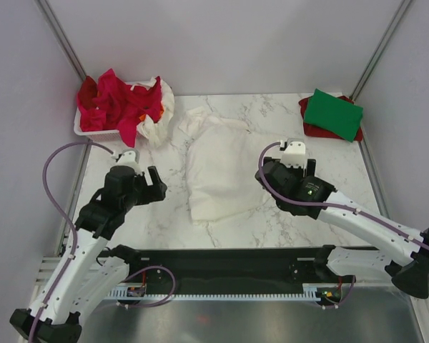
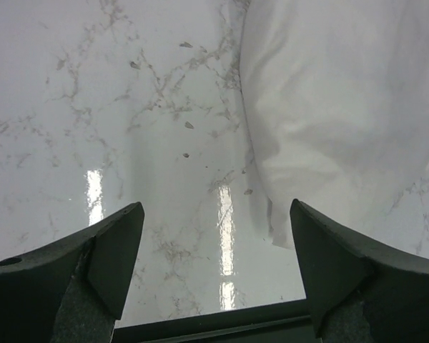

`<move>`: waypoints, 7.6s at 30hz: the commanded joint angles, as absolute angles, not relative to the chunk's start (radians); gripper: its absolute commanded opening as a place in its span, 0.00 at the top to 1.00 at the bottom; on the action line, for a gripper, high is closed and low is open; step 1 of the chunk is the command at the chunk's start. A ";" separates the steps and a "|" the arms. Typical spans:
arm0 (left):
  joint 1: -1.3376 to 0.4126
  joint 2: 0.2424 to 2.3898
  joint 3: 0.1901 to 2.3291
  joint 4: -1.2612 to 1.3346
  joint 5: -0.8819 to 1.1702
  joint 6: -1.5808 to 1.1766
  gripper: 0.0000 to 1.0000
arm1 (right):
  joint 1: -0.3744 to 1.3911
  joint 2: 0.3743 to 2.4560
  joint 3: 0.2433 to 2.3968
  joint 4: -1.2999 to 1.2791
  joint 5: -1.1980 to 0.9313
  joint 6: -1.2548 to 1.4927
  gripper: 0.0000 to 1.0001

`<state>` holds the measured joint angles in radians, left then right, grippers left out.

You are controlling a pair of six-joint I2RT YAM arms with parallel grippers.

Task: Fold and stack the t-shirts
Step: Flatten the tshirt out

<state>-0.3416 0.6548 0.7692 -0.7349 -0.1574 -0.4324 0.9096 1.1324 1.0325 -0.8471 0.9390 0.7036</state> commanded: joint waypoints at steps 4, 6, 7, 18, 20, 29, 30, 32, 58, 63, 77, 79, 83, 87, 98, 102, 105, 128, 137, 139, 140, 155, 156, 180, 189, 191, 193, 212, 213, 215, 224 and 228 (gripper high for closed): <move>-0.422 0.776 0.738 -0.649 -0.011 -0.497 0.10 | 0.850 1.080 0.993 -0.766 0.787 0.726 0.02; -0.445 0.810 0.718 -0.614 -0.005 -0.541 0.10 | 0.772 1.072 0.930 -0.665 0.648 0.701 0.02; -0.448 0.819 0.707 -0.591 0.029 -0.557 0.10 | 0.746 1.072 0.905 -0.638 0.590 0.701 0.02; -0.655 1.025 0.561 -0.345 0.020 -0.729 0.08 | 0.376 1.057 0.667 -0.485 0.212 0.643 0.02; -0.686 1.052 0.549 -0.325 0.003 -0.747 0.11 | 0.322 1.057 0.638 -0.480 0.192 0.641 0.02; -0.721 1.160 0.538 -0.236 -0.173 -0.718 0.94 | 0.201 1.095 0.489 -0.339 0.103 0.664 0.02; -0.721 1.163 0.549 -0.238 -0.181 -0.701 0.98 | 0.199 1.103 0.486 -0.331 0.101 0.666 0.02; -0.719 1.154 0.596 -0.248 -0.186 -0.620 0.98 | 0.199 1.118 0.477 -0.313 0.097 0.670 0.03; -0.752 1.360 1.174 -0.721 -0.262 -0.320 0.09 | 0.198 1.123 0.494 -0.308 0.091 0.635 0.02; -0.752 1.252 0.997 -0.577 -0.134 -0.454 0.20 | 0.199 1.160 0.506 -0.288 0.081 0.626 0.02; -0.770 1.236 0.558 -0.019 -0.060 -0.667 0.04 | 0.199 1.164 0.511 -0.287 0.086 0.614 0.02; -0.770 1.273 0.551 0.053 -0.110 -0.663 0.05 | 0.198 1.166 0.512 -0.287 0.089 0.609 0.02; -0.770 1.336 0.555 0.147 -0.162 -0.643 0.05 | 0.198 1.164 0.508 -0.287 0.092 0.609 0.02; -0.770 1.434 0.603 0.205 -0.184 -0.611 0.10 | 0.198 1.169 0.508 -0.282 0.095 0.607 0.02; -0.750 1.249 1.044 -0.566 -0.325 -0.215 0.98 | 0.198 1.178 0.509 -0.284 0.118 0.612 0.02; -0.742 1.181 1.230 -0.880 -0.477 -0.034 0.97 | 0.198 1.195 0.514 -0.279 0.123 0.612 0.02; -0.724 1.170 1.220 -0.978 -0.500 0.041 0.74 | 0.198 1.207 0.518 -0.270 0.118 0.607 0.02; -0.745 1.023 0.706 -0.496 0.147 -0.587 0.30 | 0.198 1.124 0.514 -0.307 0.086 0.604 0.02; -0.899 1.201 0.692 -0.299 0.052 -0.580 0.27 | 0.198 1.091 0.505 -0.316 0.091 0.617 0.02; -0.914 1.247 0.712 -0.285 0.014 -0.560 0.28 | 0.199 1.089 0.505 -0.319 0.091 0.617 0.02; -0.917 1.290 0.718 -0.282 0.002 -0.545 0.28 | 0.196 1.089 0.506 -0.321 0.091 0.618 0.02; -0.959 1.491 0.795 -0.270 -0.186 -0.473 0.33 | 0.198 1.091 0.509 -0.325 0.089 0.617 0.02; -0.960 1.500 0.801 -0.270 -0.190 -0.468 0.36 | 0.198 1.097 0.511 -0.322 0.089 0.615 0.02; -0.951 1.213 0.684 -0.413 -0.272 -0.453 0.98 | 0.130 0.883 0.492 -0.426 0.218 0.721 0.02; -0.951 1.160 0.629 -0.411 -0.239 -0.526 0.98 | 0.129 1.055 0.436 -0.296 0.173 0.744 0.03; -0.951 1.137 0.617 -0.411 -0.232 -0.534 0.98 | 0.129 1.066 0.410 -0.269 0.158 0.749 0.07; -0.951 1.124 0.600 -0.411 -0.227 -0.546 0.98 | 0.129 1.078 0.379 -0.210 0.141 0.752 0.14; -0.982 1.034 0.641 -0.409 -0.104 -0.554 0.98 | 0.144 0.949 1.036 -0.351 0.066 0.678 1.00; -0.983 1.014 0.655 -0.434 -0.103 -0.546 0.98 | 0.144 0.957 1.183 -0.366 0.072 0.672 1.00; -0.983 0.976 0.689 -0.454 -0.091 -0.531 0.98 | 0.146 0.997 1.335 -0.415 0.092 0.658 1.00; -0.989 0.925 0.661 -0.532 -0.078 -0.503 0.96 | 0.144 1.184 2.052 -0.576 0.124 0.581 1.00; -1.012 0.960 0.661 -0.534 -0.040 -0.515 0.48 | 0.144 1.189 2.100 -0.597 0.126 0.566 1.00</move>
<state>-0.9951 0.9443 0.6643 -0.5087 -0.0795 -0.5167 0.1467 1.1652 2.0857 -0.5289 0.1001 0.5980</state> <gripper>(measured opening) 0.407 0.012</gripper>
